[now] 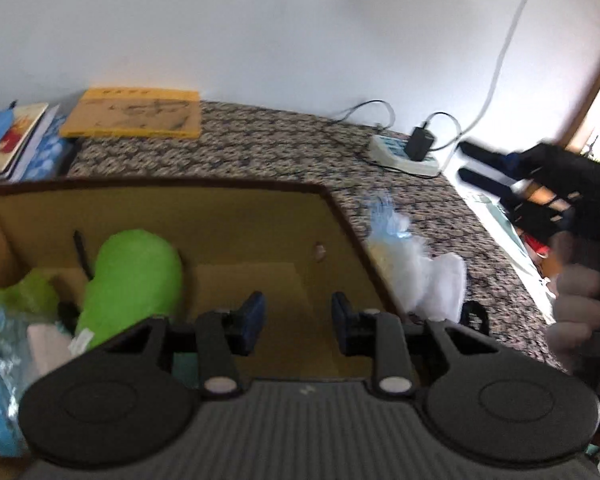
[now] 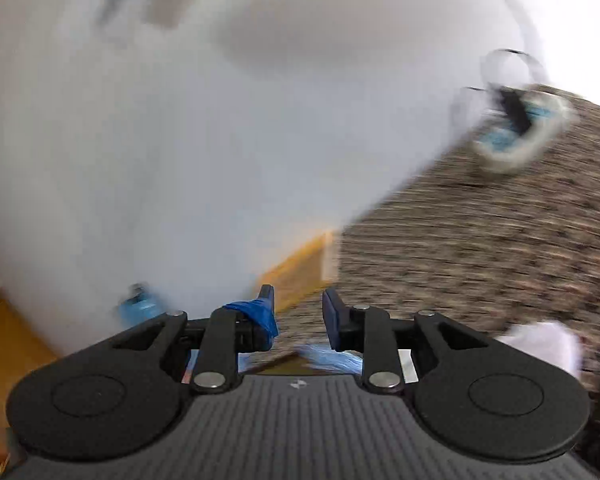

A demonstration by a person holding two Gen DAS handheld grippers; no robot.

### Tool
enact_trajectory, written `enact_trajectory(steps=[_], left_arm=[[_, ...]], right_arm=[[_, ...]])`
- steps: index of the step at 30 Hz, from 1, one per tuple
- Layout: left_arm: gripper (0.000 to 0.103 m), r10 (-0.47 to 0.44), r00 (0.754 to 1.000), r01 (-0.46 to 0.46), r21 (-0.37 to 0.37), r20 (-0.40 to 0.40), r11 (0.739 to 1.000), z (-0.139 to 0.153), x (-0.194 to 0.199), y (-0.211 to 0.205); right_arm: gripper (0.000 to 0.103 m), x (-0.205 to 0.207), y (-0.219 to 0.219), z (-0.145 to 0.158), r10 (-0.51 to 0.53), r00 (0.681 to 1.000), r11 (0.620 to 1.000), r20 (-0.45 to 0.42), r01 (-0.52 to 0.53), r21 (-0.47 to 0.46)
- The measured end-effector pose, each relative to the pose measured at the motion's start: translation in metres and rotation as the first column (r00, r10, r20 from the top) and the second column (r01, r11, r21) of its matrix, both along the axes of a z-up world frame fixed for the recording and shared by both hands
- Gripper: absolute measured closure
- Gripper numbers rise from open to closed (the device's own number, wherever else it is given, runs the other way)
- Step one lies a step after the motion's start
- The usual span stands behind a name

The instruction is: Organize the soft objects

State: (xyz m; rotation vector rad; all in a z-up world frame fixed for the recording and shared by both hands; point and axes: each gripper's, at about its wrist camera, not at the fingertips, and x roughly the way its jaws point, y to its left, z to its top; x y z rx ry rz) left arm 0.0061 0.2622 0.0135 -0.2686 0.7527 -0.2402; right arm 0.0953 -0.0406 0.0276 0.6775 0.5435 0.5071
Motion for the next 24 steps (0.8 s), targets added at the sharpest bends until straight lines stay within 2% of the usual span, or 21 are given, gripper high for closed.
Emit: enact_trajectory(steps=[2, 4, 7, 10, 14, 19, 24], left_arm=[[0.069, -0.031, 0.999, 0.030, 0.011, 0.018, 0.999, 0.006, 0.003, -0.008], [0.062, -0.067, 0.997, 0.066, 0.028, 0.023, 0.997, 0.010, 0.007, -0.020], [0.059, -0.109, 0.993, 0.107, 0.045, 0.038, 0.993, 0.013, 0.011, -0.039], [0.053, -0.154, 0.987, 0.152, 0.038, 0.042, 0.988, 0.015, 0.015, -0.060], [0.048, -0.215, 0.976, 0.212, 0.065, 0.039, 0.975, 0.014, 0.021, -0.103], [0.045, -0.290, 0.957, 0.290, 0.104, -0.009, 0.952, -0.006, 0.038, -0.161], [0.045, -0.286, 0.955, 0.294, 0.140, -0.077, 0.945, -0.038, 0.061, -0.205]], right_arm=[[0.093, 0.002, -0.008, -0.007, -0.025, 0.999, 1.000, -0.043, 0.025, 0.002], [0.093, 0.002, -0.011, -0.010, -0.046, 0.997, 0.997, -0.061, 0.042, -0.061], [0.092, 0.003, -0.014, -0.014, -0.047, 0.996, 0.985, -0.080, 0.033, -0.168], [0.092, 0.000, -0.027, -0.020, -0.029, 0.995, 0.973, -0.094, 0.007, -0.231], [0.092, 0.001, -0.052, -0.028, -0.049, 0.992, 0.948, -0.114, 0.010, -0.319], [0.092, 0.012, -0.085, -0.042, -0.049, 0.984, 0.935, -0.173, -0.016, -0.355], [0.091, 0.025, -0.119, -0.052, -0.044, 0.977, 0.941, -0.211, -0.031, -0.338]])
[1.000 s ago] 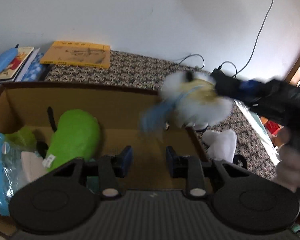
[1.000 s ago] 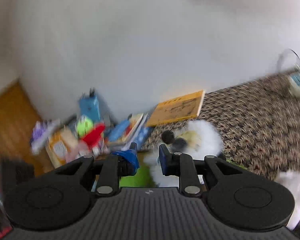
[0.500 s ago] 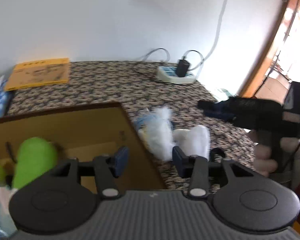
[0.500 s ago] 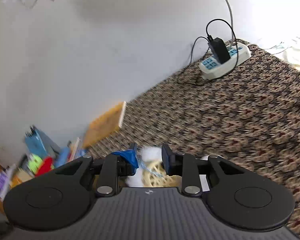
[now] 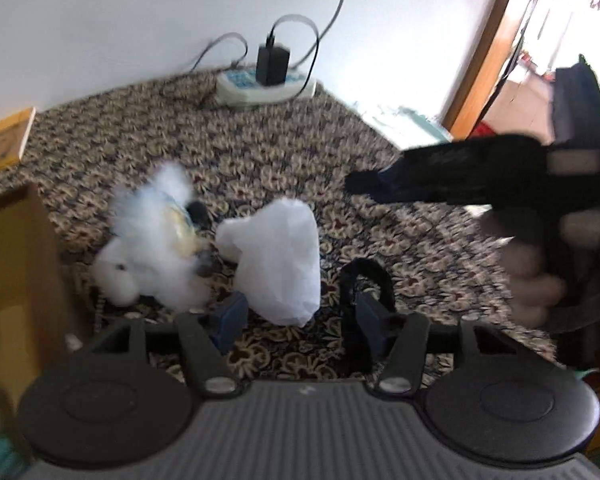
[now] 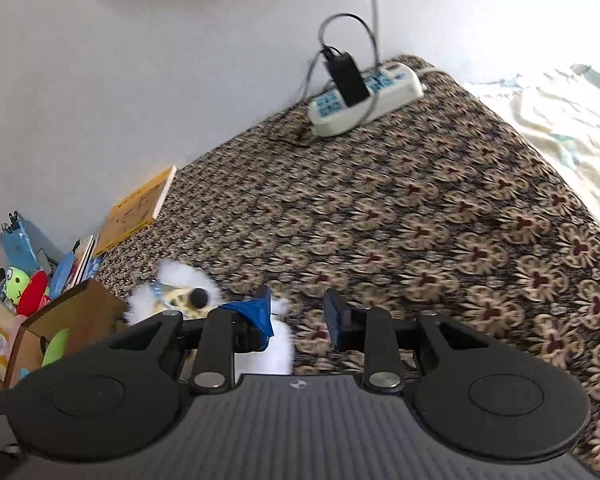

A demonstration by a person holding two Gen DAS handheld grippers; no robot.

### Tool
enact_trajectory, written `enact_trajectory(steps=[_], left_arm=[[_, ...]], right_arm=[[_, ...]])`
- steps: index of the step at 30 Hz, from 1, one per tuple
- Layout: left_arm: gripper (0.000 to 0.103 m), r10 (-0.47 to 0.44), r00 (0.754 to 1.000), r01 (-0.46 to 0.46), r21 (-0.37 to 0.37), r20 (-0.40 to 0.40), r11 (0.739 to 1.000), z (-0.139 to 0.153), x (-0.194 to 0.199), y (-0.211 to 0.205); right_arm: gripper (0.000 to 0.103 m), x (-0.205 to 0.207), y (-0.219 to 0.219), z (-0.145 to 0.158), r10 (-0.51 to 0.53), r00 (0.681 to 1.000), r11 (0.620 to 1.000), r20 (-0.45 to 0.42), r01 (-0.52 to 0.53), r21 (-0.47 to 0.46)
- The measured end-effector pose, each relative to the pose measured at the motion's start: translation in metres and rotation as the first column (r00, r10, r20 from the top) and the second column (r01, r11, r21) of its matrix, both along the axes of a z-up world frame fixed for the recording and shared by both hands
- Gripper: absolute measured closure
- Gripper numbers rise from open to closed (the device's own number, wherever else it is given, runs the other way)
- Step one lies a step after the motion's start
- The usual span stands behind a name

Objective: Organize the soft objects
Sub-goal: 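Grasp the black loop strap with the right gripper, then carry the black strap into the box and open the right gripper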

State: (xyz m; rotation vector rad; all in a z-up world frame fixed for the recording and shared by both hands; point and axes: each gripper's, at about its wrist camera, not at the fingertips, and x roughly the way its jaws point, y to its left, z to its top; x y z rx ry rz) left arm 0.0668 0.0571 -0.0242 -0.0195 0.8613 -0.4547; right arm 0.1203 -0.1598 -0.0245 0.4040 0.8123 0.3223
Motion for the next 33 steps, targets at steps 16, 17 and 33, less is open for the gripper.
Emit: enact_trajectory(steps=[16, 17, 33], left_arm=[[0.044, -0.085, 0.979, 0.083, -0.016, -0.188, 0.996, -0.044, 0.008, -0.055], [0.044, -0.084, 0.975, 0.081, -0.026, -0.203, 0.996, -0.046, 0.009, -0.054], [0.099, -0.077, 0.983, 0.066, -0.070, -0.166, 0.995, -0.038, 0.007, -0.058]], right_arm=[[0.092, -0.019, -0.029, -0.047, 0.190, 0.967, 0.982, -0.172, -0.188, 0.026], [0.092, -0.019, -0.028, -0.050, 0.186, 0.967, 0.982, -0.175, -0.184, 0.028], [0.103, -0.034, -0.021, -0.044, 0.187, 0.975, 0.981, -0.123, -0.180, 0.066]])
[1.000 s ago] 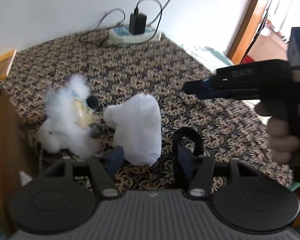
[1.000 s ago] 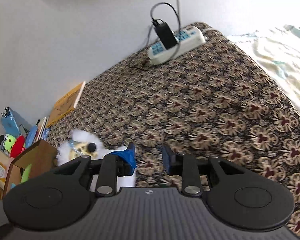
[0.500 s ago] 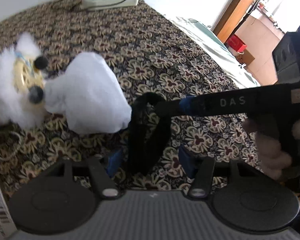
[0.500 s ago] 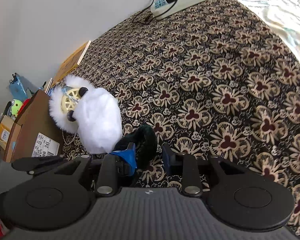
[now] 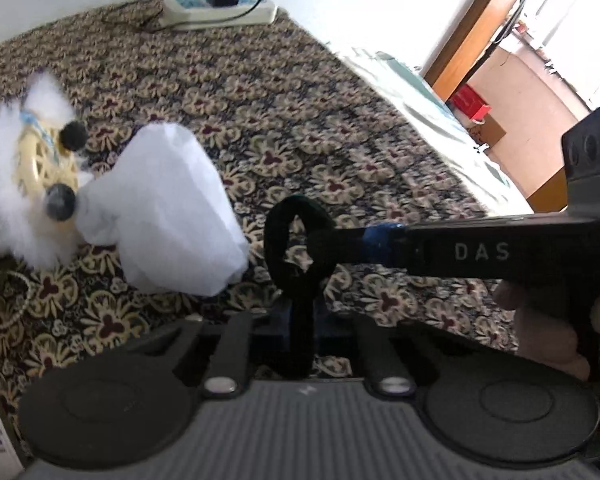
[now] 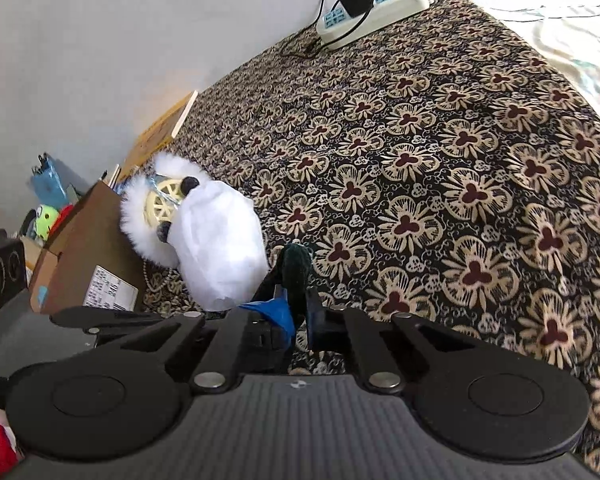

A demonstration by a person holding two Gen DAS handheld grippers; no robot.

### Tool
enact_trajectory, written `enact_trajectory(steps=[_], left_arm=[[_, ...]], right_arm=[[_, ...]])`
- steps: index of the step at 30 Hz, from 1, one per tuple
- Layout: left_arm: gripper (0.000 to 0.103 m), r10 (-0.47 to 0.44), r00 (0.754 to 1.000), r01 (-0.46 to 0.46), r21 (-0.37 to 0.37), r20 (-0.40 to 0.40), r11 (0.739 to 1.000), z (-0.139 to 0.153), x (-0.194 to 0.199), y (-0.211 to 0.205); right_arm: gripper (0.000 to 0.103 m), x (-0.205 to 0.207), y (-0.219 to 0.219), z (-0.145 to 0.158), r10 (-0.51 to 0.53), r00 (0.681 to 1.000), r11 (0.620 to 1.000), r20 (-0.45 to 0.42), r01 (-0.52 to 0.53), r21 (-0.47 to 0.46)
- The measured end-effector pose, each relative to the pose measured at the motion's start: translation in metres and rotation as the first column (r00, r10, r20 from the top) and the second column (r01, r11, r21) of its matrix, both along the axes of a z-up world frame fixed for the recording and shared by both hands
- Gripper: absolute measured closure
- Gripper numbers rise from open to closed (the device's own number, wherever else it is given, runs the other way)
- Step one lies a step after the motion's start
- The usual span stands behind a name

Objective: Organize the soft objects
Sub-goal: 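Carry the black strap into the box and open the right gripper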

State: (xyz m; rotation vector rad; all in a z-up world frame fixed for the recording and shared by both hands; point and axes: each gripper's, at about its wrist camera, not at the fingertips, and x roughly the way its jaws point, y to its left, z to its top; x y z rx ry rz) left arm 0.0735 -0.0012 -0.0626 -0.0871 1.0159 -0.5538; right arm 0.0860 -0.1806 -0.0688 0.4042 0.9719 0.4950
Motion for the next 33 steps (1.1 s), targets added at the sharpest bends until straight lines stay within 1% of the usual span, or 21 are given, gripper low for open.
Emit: enact_trajectory(steps=[5, 9, 12, 14, 19, 22, 25, 30, 33], left_arm=[[0.099, -0.020, 0.997, 0.022, -0.027, 0.076, 0.999, 0.029, -0.023, 0.008], [0.099, -0.003, 0.986, 0.012, -0.050, 0.167, 0.999, 0.061, -0.045, 0.032], [0.099, 0.041, 0.972, -0.029, -0.054, 0.231, 0.998, 0.082, -0.060, 0.061], [0.099, 0.081, 0.963, -0.066, -0.066, 0.258, 0.996, 0.093, -0.070, 0.086], [0.099, 0.184, 0.934, -0.170, -0.072, 0.307, 0.983, 0.109, -0.092, 0.153], [0.099, 0.232, 0.924, -0.223, -0.063, 0.303, 0.973, 0.106, -0.098, 0.188], [0.099, 0.276, 0.925, -0.267, -0.072, 0.262, 0.961, 0.094, -0.102, 0.220], [0.099, 0.307, 0.936, -0.298, -0.077, 0.173, 0.951, 0.068, -0.105, 0.259], [0.098, 0.306, 0.941, -0.300, -0.059, 0.142, 0.952, 0.056, -0.107, 0.268]], right_arm=[[0.103, -0.018, 0.004, 0.027, 0.013, 0.999, 0.998, 0.053, -0.016, 0.059], [0.103, -0.030, 0.029, 0.056, 0.054, 0.990, 0.995, 0.132, -0.064, 0.074], [0.103, -0.033, 0.056, 0.077, 0.095, 0.977, 0.990, 0.190, -0.113, 0.089], [0.103, -0.034, 0.079, 0.089, 0.129, 0.967, 0.983, 0.221, -0.154, 0.103], [0.103, -0.033, 0.142, 0.106, 0.218, 0.931, 0.958, 0.292, -0.261, 0.118], [0.103, -0.034, 0.184, 0.107, 0.263, 0.911, 0.947, 0.317, -0.308, 0.097], [0.103, -0.035, 0.217, 0.098, 0.287, 0.910, 0.945, 0.300, -0.321, 0.070], [0.103, -0.046, 0.252, 0.083, 0.322, 0.906, 0.944, 0.276, -0.329, -0.020], [0.103, -0.051, 0.263, 0.074, 0.323, 0.913, 0.946, 0.248, -0.316, -0.067]])
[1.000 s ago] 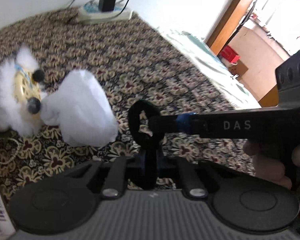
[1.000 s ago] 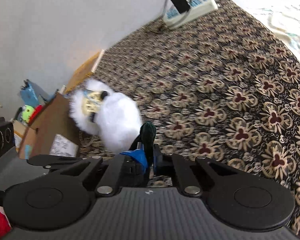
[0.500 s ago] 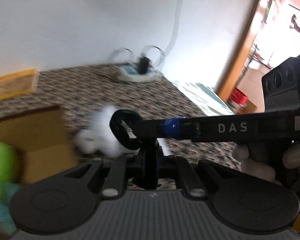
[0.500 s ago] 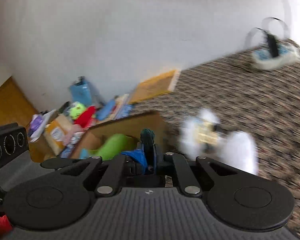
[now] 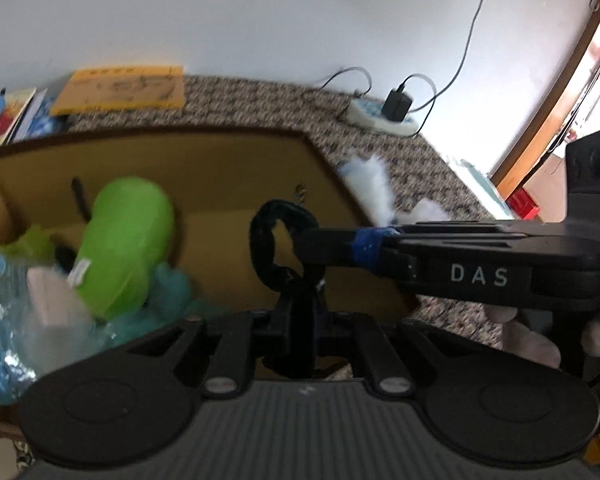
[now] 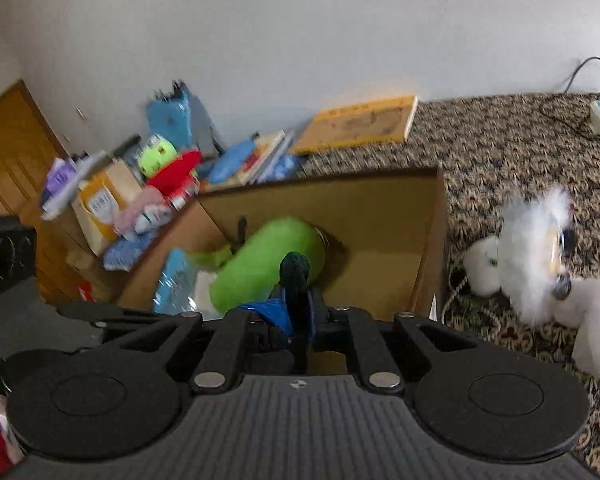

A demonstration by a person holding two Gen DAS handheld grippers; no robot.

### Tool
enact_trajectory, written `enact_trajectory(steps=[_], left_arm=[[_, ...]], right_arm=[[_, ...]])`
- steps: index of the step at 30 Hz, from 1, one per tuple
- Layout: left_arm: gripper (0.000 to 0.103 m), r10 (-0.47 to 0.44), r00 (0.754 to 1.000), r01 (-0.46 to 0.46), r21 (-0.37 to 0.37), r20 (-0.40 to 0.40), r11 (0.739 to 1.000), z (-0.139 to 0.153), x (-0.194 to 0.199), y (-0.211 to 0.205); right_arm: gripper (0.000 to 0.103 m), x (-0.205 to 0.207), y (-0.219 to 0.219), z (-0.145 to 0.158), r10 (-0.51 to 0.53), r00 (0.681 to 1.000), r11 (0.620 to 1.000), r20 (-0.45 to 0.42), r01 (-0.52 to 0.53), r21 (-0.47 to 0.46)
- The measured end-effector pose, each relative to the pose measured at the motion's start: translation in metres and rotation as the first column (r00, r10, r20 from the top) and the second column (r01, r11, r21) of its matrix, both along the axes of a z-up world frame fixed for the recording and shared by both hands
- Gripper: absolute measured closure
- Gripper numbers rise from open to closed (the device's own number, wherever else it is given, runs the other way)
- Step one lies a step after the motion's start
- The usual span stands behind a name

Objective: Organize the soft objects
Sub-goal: 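Carry the black strap into the box and open the right gripper, then move the right gripper to the white plastic bag beside the fluffy toy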

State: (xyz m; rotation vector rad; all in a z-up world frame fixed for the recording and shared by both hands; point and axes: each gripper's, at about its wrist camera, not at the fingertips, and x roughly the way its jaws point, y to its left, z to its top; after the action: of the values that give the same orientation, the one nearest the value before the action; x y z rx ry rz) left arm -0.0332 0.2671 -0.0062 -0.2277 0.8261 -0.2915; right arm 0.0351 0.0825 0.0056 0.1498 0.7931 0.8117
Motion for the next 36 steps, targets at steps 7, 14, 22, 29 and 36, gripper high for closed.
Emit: enact_trajectory(steps=[7, 14, 22, 29, 36], left_arm=[[0.052, 0.009, 1.000, -0.009, 0.061, -0.009, 0.998, -0.006, -0.007, 0.014], [0.051, -0.004, 1.000, 0.002, 0.055, 0.029, 0.998, 0.014, -0.009, 0.020], [0.049, -0.082, 0.991, 0.079, 0.036, 0.102, 0.996, 0.045, -0.008, -0.020], [0.049, -0.186, 0.978, 0.183, 0.033, 0.098, 0.982, 0.049, 0.002, -0.089], [0.047, -0.208, 0.978, 0.206, 0.067, 0.028, 0.976, 0.024, 0.019, -0.153]], right_arm=[[0.102, -0.006, -0.001, -0.005, -0.090, 0.995, 0.996, -0.042, 0.091, 0.012], [0.101, -0.016, -0.023, 0.002, -0.176, 0.984, 0.983, -0.032, 0.178, 0.036], [0.097, -0.011, -0.088, 0.011, -0.305, 0.952, 0.949, -0.025, 0.306, 0.073], [0.097, 0.007, -0.149, 0.011, -0.413, 0.911, 0.910, -0.007, 0.413, 0.023], [0.096, 0.045, -0.176, 0.000, -0.376, 0.926, 0.925, -0.014, 0.375, -0.063]])
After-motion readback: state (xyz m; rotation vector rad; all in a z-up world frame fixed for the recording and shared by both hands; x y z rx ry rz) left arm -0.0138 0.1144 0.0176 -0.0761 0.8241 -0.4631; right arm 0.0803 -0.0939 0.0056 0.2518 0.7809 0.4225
